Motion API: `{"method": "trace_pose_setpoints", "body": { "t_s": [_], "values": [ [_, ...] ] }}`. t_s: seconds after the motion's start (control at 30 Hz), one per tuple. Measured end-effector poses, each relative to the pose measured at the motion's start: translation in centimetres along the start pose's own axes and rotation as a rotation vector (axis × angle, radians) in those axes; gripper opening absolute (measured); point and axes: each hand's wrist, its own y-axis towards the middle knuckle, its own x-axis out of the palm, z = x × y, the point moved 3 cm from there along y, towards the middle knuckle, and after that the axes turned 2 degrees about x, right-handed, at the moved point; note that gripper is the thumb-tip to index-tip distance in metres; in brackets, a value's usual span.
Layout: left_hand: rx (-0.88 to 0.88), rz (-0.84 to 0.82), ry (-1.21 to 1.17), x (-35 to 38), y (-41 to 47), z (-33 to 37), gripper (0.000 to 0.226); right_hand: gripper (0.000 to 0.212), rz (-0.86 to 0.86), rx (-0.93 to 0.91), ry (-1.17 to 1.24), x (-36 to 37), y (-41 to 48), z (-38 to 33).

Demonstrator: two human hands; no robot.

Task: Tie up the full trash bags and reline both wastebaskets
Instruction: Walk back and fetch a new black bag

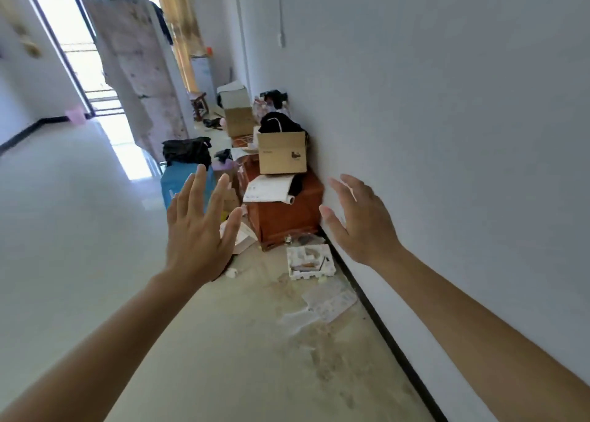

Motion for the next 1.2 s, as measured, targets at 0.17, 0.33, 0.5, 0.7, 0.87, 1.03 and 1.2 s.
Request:
{"method": "trace_pose_setpoints", "body": {
  "t_s": [0.17, 0.33, 0.5, 0.7, 0.87, 1.03, 1.2],
  "values": [
    [-0.167, 0.000, 0.107, 1.5, 1.8, -11.4, 0.064, 0.056, -0.109, -0.139, 0.074, 11.9, 9.2, -6.1],
    [-0.245, -0.056, 0.187, 5.9, 7.5, -19.9, 0.064, 0.056, -0.193, -0.164, 0.188, 22.4, 17.8, -9.1],
    [-0.363, -0.054, 0.255, 7.0, 14.3, -29.1, 0.065, 0.057, -0.270, -0.271, 0.231, 30.6, 29.5, -13.7],
    [-0.511, -0.042, 0.326, 7.7, 17.2, -41.3, 0.065, 0.061, -0.358, -0.384, 0.318, 41.2, 39.5, -22.8],
    [-0.572, -0.035, 0.315, 10.5, 19.9, -53.8, 0.066, 0.063, -0.415, -0.475, 0.293, 51.5, 46.7, -29.6],
    [-0.602, -0.037, 0.266, 12.7, 26.4, -66.4, 0.068, 0.059, -0.418, -0.449, 0.266, 58.8, 57.2, -34.6],
    [-0.497, -0.040, 0.263, 14.5, 36.2, -75.9, 0.066, 0.054, -0.343, -0.411, 0.259, 64.1, 67.2, -36.8]
  ]
}}
